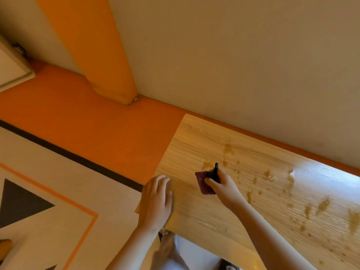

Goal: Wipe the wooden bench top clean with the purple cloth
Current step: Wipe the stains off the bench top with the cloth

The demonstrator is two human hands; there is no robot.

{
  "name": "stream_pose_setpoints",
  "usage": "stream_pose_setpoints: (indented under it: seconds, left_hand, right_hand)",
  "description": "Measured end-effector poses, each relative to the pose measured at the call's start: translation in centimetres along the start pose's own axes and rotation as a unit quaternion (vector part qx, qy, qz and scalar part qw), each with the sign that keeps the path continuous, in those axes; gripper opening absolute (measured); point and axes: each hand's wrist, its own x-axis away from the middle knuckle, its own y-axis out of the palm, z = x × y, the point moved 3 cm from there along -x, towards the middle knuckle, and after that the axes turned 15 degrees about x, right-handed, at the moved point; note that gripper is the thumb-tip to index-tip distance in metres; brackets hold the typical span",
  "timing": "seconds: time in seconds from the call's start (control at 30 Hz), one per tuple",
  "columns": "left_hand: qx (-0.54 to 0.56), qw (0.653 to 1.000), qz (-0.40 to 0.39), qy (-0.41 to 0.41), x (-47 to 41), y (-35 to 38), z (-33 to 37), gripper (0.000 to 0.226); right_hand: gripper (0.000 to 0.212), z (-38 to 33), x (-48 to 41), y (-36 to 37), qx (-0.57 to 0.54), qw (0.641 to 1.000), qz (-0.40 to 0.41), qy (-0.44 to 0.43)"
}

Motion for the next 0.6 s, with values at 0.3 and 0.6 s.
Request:
stream_pose_setpoints:
  seconds: [0.3, 0.6]
  left_hand:
    - [0.435, 0.877, -0.088, -0.186, -9.4, -1.0, 0.8, 0.058]
    - [0.493, 0.839, -0.17, -0.156, -11.3, -2.6, 4.0, 0.028]
  right_hand:
    - [0.019, -5.9, -5.4, 0.6, 0.061, 0.997, 0.021, -0.048]
    - [0.024, -7.8, -4.0, -1.1, -0.044, 0.992, -0.022, -0.117]
